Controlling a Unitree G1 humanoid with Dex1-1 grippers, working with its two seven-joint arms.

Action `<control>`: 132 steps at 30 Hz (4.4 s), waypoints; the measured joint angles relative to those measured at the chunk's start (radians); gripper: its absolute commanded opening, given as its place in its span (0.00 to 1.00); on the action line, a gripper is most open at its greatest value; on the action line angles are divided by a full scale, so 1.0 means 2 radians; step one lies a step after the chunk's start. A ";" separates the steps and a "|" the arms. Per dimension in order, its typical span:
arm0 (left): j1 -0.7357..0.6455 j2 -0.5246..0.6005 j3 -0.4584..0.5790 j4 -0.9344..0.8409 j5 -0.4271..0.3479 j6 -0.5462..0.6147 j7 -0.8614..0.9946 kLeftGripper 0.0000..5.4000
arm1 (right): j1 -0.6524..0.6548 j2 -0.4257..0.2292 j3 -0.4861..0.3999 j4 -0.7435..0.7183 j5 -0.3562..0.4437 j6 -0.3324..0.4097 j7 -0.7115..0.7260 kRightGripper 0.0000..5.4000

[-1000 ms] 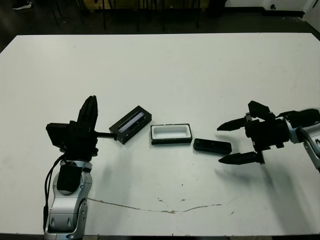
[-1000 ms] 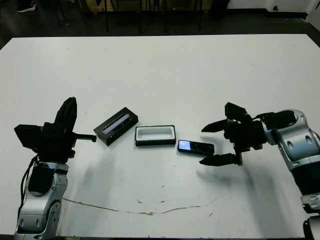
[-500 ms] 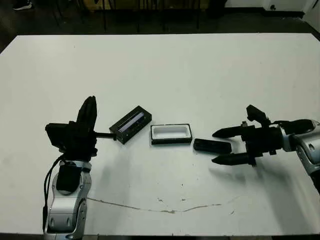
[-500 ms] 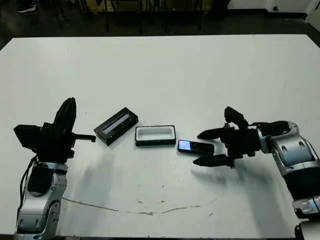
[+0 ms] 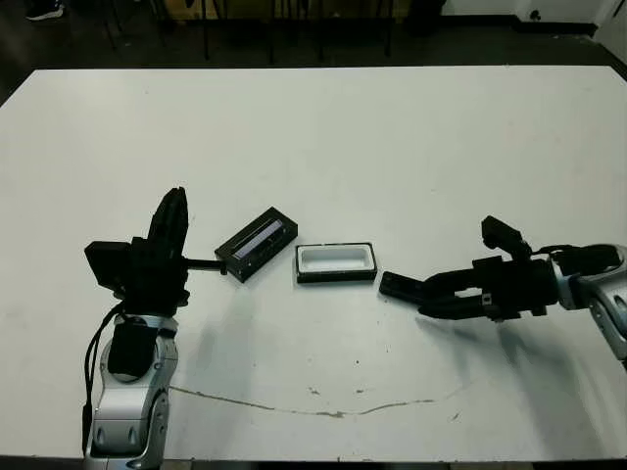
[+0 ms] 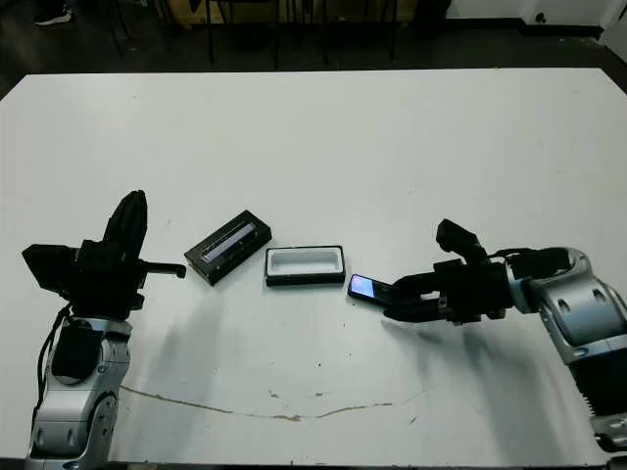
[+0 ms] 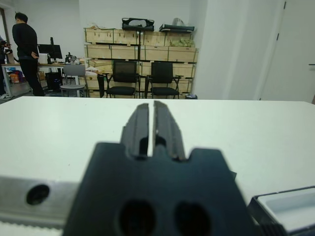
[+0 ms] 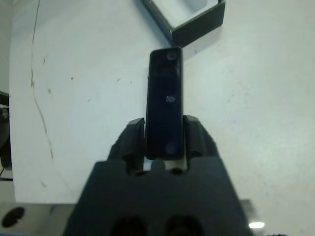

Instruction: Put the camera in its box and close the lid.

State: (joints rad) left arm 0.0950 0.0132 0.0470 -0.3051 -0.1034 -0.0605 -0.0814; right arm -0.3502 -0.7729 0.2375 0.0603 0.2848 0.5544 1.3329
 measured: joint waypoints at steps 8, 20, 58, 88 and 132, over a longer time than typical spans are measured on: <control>0.001 0.001 0.003 -0.001 0.000 0.000 -0.001 0.00 | 0.048 -0.021 -0.017 -0.051 -0.017 -0.060 -0.033 0.11; 0.002 0.001 0.002 -0.002 -0.001 0.000 -0.003 0.00 | 0.049 0.006 -0.101 -0.062 0.041 -0.031 -0.099 0.11; 0.004 0.000 -0.011 -0.005 0.009 -0.001 0.003 0.00 | -0.221 0.118 0.068 0.171 -0.093 -0.141 0.041 0.11; 0.011 -0.003 -0.013 -0.005 0.010 -0.002 0.002 0.00 | -0.274 0.172 0.110 0.235 -0.159 -0.178 0.075 0.11; 0.014 -0.004 -0.015 -0.004 0.010 -0.006 0.003 0.00 | -0.273 0.182 0.156 0.182 -0.213 -0.151 0.055 0.11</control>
State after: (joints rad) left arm 0.1239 0.0057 0.0179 -0.3140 -0.0830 -0.0721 -0.0761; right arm -0.8960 -0.4093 0.5495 0.4234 -0.1405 0.2517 1.4421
